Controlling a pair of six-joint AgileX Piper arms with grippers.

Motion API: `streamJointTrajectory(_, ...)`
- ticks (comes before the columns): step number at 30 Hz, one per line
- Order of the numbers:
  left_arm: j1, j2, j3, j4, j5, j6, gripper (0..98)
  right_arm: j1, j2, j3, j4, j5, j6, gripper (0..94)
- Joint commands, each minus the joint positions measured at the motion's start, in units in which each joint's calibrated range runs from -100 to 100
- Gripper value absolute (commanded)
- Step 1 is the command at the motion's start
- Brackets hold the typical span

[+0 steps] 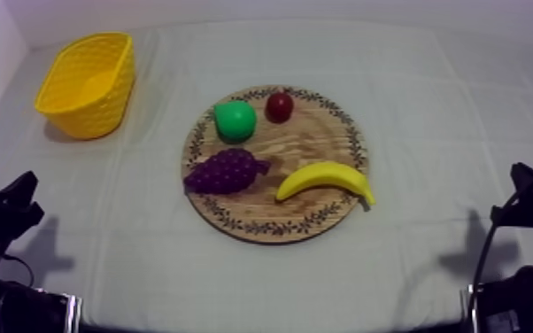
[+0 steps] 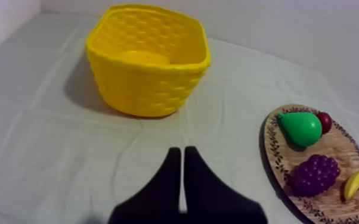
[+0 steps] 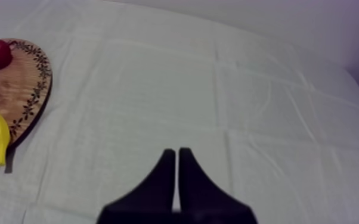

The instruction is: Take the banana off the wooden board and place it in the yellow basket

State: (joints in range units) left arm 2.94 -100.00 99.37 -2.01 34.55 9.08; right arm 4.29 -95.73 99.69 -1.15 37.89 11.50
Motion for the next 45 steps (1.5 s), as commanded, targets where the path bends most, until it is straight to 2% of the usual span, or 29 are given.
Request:
streamJointTrajectory(1, 0.0, 0.0, 0.0, 0.03, 0.1, -0.1, 0.2, 0.0, 0.0, 0.0, 0.0, 0.0, 0.0, 0.3)
streamJointTrajectory(19, 0.6, 0.3, -0.1, -0.06, -1.9, -1.4, 0.4, 0.0, 0.0, 0.0, 0.0, 0.0, 0.0, 0.3)
streamJointTrajectory(25, 1.1, 4.0, -4.4, -0.07, -2.4, -2.4, 0.4, 0.0, 0.0, 0.0, 0.0, 0.0, 0.0, 0.3)
streamJointTrajectory(29, 2.2, 9.9, -9.2, -0.14, -5.2, -3.1, 0.4, 0.0, 0.0, 0.0, 0.0, 0.0, 0.0, 0.3)
streamJointTrajectory(31, 4.0, 14.2, -12.2, -1.45, -7.3, -2.4, 0.4, 0.0, 0.0, 0.0, 0.0, 0.0, 0.0, 0.3)
streamJointTrajectory(35, 8.8, 23.4, -18.2, -6.61, -13.3, 1.1, 0.4, 0.0, 0.0, 0.0, 0.0, 0.0, 0.0, 0.3)
streamJointTrajectory(37, 10.7, 27.5, -20.0, -8.11, -18.2, 2.0, 0.5, 0.0, 0.0, 0.0, 0.0, 0.0, 0.0, 0.3)
streamJointTrajectory(40, 13.4, 34.2, -24.7, -9.05, -21.7, 2.5, 0.5, 0.0, 0.0, 0.0, 0.0, 0.0, 0.0, 0.3)
streamJointTrajectory(45, 19.4, 43.5, -35.5, -9.46, -19.5, 1.0, 0.4, 0.0, 0.0, 0.0, 0.0, 0.0, 0.0, 0.3)
